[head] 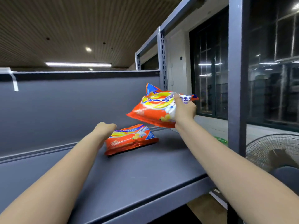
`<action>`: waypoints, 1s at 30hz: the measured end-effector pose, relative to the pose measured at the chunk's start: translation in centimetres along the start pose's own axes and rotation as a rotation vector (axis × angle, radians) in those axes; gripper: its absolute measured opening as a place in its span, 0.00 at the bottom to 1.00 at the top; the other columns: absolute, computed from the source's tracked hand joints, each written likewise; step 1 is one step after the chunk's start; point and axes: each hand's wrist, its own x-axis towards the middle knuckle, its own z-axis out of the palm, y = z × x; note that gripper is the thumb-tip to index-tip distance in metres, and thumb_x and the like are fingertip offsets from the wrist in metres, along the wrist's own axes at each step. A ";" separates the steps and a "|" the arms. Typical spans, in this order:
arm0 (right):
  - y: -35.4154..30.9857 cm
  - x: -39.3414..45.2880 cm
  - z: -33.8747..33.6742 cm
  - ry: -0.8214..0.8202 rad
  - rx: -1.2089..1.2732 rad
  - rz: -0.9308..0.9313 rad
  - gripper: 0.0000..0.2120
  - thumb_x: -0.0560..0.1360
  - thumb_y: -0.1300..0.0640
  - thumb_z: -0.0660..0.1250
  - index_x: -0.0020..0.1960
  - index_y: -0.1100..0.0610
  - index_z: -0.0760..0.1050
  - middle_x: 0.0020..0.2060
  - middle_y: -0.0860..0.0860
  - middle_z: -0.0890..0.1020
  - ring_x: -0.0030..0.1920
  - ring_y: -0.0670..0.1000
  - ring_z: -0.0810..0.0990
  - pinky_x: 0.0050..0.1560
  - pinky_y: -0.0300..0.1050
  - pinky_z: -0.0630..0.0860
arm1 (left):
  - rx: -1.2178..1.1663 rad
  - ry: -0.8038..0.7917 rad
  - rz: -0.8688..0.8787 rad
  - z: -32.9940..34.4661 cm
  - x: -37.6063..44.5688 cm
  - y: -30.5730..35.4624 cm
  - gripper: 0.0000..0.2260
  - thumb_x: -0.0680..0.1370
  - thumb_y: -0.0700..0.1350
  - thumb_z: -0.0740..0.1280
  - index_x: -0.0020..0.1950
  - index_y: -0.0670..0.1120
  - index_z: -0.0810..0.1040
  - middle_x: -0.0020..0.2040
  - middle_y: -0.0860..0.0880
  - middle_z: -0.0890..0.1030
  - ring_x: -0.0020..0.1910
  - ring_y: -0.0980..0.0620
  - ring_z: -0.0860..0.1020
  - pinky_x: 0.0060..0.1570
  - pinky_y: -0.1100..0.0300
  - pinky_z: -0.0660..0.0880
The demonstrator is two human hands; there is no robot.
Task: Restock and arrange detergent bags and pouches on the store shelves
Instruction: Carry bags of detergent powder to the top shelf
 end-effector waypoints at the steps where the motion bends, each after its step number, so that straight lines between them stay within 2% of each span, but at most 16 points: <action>1: 0.3 0.2 1.2 -0.027 -0.048 0.082 0.14 0.74 0.46 0.70 0.48 0.57 0.75 0.50 0.56 0.80 0.49 0.56 0.80 0.51 0.48 0.76 | -0.011 0.007 0.018 0.0 0.1 -0.1 0.18 0.78 0.46 0.62 0.64 0.37 0.69 0.51 0.43 0.73 0.46 0.45 0.69 0.45 0.57 0.64; 3: 1.5 0.1 2.8 -0.231 -0.207 0.245 0.23 0.75 0.45 0.67 0.58 0.64 0.73 0.54 0.59 0.78 0.48 0.57 0.79 0.51 0.50 0.77 | -0.018 0.028 0.033 0.1 0.1 -0.5 0.20 0.79 0.46 0.61 0.66 0.36 0.68 0.52 0.43 0.73 0.48 0.45 0.69 0.47 0.58 0.64; 5: 3.2 -0.8 3.3 -0.455 -0.390 0.334 0.20 0.76 0.52 0.68 0.60 0.66 0.72 0.52 0.60 0.78 0.45 0.55 0.78 0.47 0.48 0.75 | -0.009 0.025 0.063 0.1 0.1 -0.9 0.15 0.79 0.45 0.60 0.61 0.37 0.72 0.49 0.45 0.75 0.48 0.46 0.70 0.47 0.58 0.64; 7: 4.4 -1.8 2.7 -0.591 -0.639 0.330 0.20 0.75 0.56 0.69 0.63 0.64 0.71 0.53 0.59 0.79 0.47 0.54 0.77 0.46 0.45 0.73 | 0.040 -0.007 0.085 0.1 -0.2 -1.1 0.09 0.79 0.45 0.60 0.51 0.41 0.75 0.49 0.44 0.76 0.48 0.45 0.71 0.47 0.57 0.66; 9: 4.6 -2.6 2.0 -0.694 -0.822 0.268 0.19 0.75 0.55 0.69 0.63 0.60 0.72 0.49 0.55 0.79 0.45 0.51 0.75 0.37 0.37 0.71 | 0.084 -0.066 0.094 0.3 -0.7 -1.1 0.08 0.79 0.45 0.61 0.53 0.42 0.75 0.51 0.44 0.76 0.48 0.46 0.73 0.46 0.57 0.68; 11: 4.0 -3.3 1.2 -0.748 -0.920 0.206 0.15 0.76 0.53 0.68 0.60 0.56 0.71 0.41 0.50 0.75 0.38 0.49 0.72 0.29 0.35 0.66 | 0.123 -0.109 0.100 0.4 -1.4 -0.9 0.09 0.78 0.46 0.62 0.54 0.42 0.74 0.50 0.46 0.76 0.47 0.47 0.73 0.41 0.58 0.67; 12: 3.7 -3.4 0.8 -0.762 -0.952 0.172 0.16 0.76 0.51 0.68 0.60 0.56 0.71 0.42 0.50 0.74 0.39 0.48 0.71 0.31 0.36 0.66 | 0.147 -0.111 0.104 0.4 -1.8 -0.7 0.09 0.78 0.45 0.62 0.54 0.42 0.74 0.49 0.46 0.76 0.47 0.47 0.73 0.41 0.58 0.67; 15: 3.1 -3.9 -0.4 -0.801 -0.987 0.063 0.19 0.76 0.49 0.67 0.62 0.58 0.73 0.54 0.52 0.75 0.50 0.51 0.72 0.47 0.40 0.69 | 0.245 -0.071 0.107 0.4 -2.9 -0.3 0.11 0.77 0.45 0.62 0.55 0.40 0.75 0.51 0.44 0.77 0.50 0.44 0.75 0.45 0.58 0.69; 20: 1.8 -5.3 -2.8 -0.788 -0.988 -0.120 0.15 0.75 0.51 0.67 0.60 0.55 0.74 0.60 0.54 0.77 0.59 0.53 0.74 0.59 0.47 0.73 | 0.339 0.016 0.110 0.4 -5.7 0.0 0.08 0.75 0.45 0.61 0.47 0.42 0.74 0.42 0.45 0.75 0.41 0.46 0.72 0.39 0.59 0.68; 24: 0.2 -6.5 -5.1 -0.799 -1.064 -0.264 0.17 0.75 0.49 0.66 0.62 0.52 0.73 0.61 0.51 0.77 0.62 0.53 0.74 0.62 0.52 0.72 | 0.365 0.089 0.119 -0.5 -9.2 0.0 0.11 0.75 0.48 0.62 0.37 0.43 0.68 0.38 0.45 0.72 0.37 0.46 0.69 0.36 0.59 0.65; 28: -1.5 -8.5 -7.4 -0.881 -1.126 -0.345 0.19 0.76 0.47 0.65 0.64 0.51 0.72 0.62 0.52 0.76 0.63 0.54 0.73 0.64 0.54 0.70 | 0.494 0.190 0.172 -2.0 -13.9 -0.3 0.10 0.76 0.49 0.61 0.41 0.43 0.74 0.39 0.45 0.78 0.42 0.43 0.75 0.41 0.57 0.69; 30: -2.3 -9.8 -8.5 -0.928 -1.136 -0.396 0.20 0.76 0.45 0.64 0.65 0.51 0.71 0.64 0.51 0.76 0.64 0.54 0.73 0.65 0.54 0.69 | 0.564 0.238 0.178 -2.9 -16.7 -0.5 0.09 0.76 0.50 0.60 0.42 0.46 0.75 0.41 0.47 0.78 0.44 0.44 0.76 0.40 0.58 0.69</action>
